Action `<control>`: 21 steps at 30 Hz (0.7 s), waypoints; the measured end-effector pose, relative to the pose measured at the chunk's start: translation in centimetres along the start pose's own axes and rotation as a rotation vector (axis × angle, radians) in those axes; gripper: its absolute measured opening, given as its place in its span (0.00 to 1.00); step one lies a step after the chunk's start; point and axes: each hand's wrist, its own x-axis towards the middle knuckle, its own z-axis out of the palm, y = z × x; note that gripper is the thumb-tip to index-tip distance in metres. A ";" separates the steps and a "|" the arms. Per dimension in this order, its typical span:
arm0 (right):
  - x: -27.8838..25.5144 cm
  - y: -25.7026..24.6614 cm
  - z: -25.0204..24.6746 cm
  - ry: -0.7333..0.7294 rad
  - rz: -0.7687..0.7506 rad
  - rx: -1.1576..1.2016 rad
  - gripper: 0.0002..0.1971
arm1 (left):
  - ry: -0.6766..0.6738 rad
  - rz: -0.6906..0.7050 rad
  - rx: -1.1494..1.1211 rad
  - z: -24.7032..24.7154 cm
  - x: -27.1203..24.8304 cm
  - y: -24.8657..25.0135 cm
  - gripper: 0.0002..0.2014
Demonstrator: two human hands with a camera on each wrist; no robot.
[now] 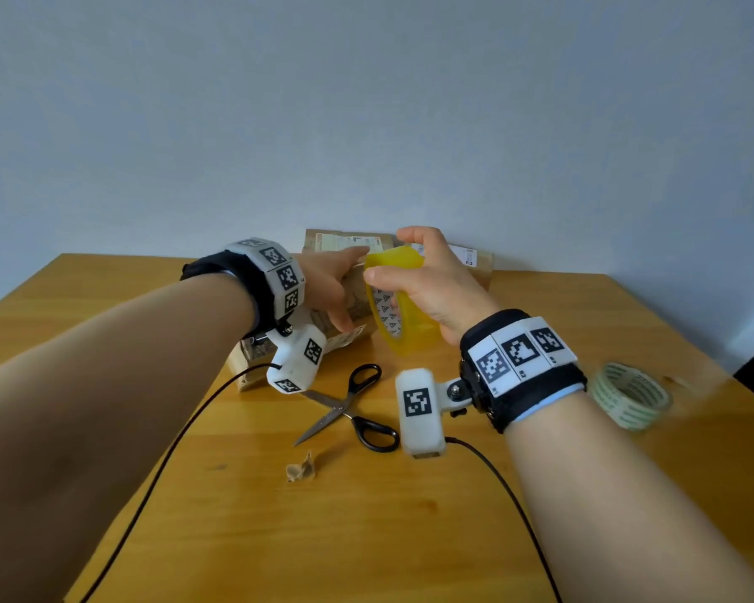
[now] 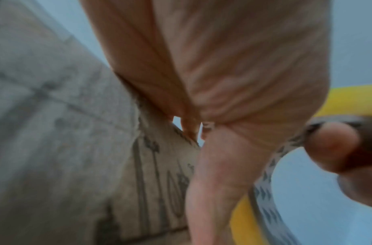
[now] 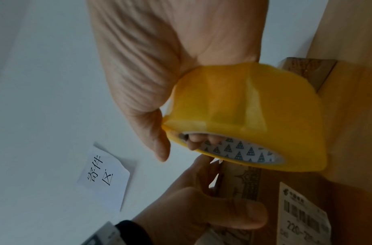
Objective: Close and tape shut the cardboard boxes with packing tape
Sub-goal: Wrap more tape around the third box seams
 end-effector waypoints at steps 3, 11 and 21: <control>0.0 0.4 0.1 0.015 0.021 -0.011 0.35 | 0.019 0.006 -0.019 -0.1 0.0 0.2 0.61; -0.9 0.9 0.5 -0.004 -0.003 -0.019 0.30 | 0.060 0.056 0.074 0.1 -0.1 0.5 0.49; -0.8 0.0 0.1 -0.059 0.063 -0.086 0.27 | 0.112 0.014 -0.081 -0.8 0.3 -0.5 0.49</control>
